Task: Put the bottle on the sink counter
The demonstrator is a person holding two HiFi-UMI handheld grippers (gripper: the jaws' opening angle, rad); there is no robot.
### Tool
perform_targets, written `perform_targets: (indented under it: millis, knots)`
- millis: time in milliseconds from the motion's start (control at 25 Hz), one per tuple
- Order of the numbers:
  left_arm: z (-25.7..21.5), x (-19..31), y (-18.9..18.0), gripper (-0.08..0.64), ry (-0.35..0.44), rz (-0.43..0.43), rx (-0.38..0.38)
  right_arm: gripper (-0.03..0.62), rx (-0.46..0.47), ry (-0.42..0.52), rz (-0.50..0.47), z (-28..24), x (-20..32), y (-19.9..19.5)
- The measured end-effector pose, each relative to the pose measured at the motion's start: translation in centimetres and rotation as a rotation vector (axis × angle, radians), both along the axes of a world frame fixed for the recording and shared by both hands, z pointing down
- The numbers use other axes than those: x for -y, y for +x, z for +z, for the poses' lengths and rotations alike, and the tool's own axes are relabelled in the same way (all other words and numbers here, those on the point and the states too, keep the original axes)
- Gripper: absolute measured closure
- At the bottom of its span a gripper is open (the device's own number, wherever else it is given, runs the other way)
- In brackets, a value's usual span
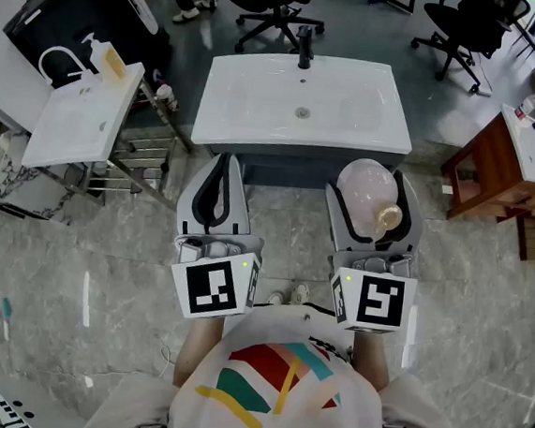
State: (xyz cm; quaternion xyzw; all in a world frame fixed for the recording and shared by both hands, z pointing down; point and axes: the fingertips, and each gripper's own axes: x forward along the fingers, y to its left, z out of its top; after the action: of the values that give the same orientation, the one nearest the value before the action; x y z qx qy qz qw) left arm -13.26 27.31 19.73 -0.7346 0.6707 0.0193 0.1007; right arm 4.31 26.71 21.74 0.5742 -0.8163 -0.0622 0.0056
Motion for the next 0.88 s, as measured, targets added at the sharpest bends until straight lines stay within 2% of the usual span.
perform_targets:
  millis: [360,880]
  knots:
    - [0.6,1.2,0.7,0.543,-0.005,0.007,0.015,0.204,0.003,-0.022,-0.010,1.3,1.0,-0.1]
    - [1.3,3.2,2.9,0.543,-0.003,-0.010,0.033,0.206,0.026,0.002,-0.058,1.8,2.8,1.8]
